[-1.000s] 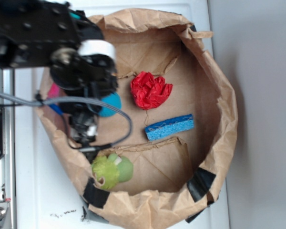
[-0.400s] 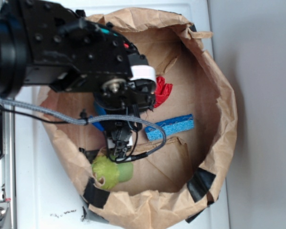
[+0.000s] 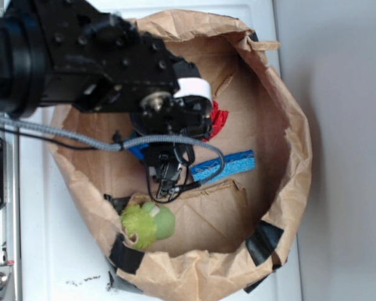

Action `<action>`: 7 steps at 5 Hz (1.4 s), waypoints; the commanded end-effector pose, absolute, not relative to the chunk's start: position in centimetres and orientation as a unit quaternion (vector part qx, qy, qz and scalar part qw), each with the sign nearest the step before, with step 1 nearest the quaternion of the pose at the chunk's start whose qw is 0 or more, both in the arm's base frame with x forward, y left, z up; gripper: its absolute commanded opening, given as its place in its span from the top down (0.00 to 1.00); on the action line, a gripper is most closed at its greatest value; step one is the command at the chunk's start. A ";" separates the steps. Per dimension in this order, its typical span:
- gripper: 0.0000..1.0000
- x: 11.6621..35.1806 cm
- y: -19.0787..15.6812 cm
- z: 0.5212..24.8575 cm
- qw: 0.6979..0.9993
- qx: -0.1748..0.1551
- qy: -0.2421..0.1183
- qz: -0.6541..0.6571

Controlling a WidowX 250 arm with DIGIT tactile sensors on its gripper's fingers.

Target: Grab the blue ball.

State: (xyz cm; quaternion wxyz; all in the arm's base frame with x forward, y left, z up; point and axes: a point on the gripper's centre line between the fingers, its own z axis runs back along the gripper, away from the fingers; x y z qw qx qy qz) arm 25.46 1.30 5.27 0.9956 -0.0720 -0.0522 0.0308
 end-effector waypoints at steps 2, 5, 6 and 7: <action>1.00 27.5 1.9 8.5 0.994 -0.082 -0.069 0.037; 0.00 26.7 6.2 8.1 0.997 -0.060 -0.053 0.005; 0.00 26.5 6.7 6.6 0.997 -0.042 -0.062 -0.005; 0.00 25.7 6.5 5.7 0.998 -0.036 -0.056 -0.018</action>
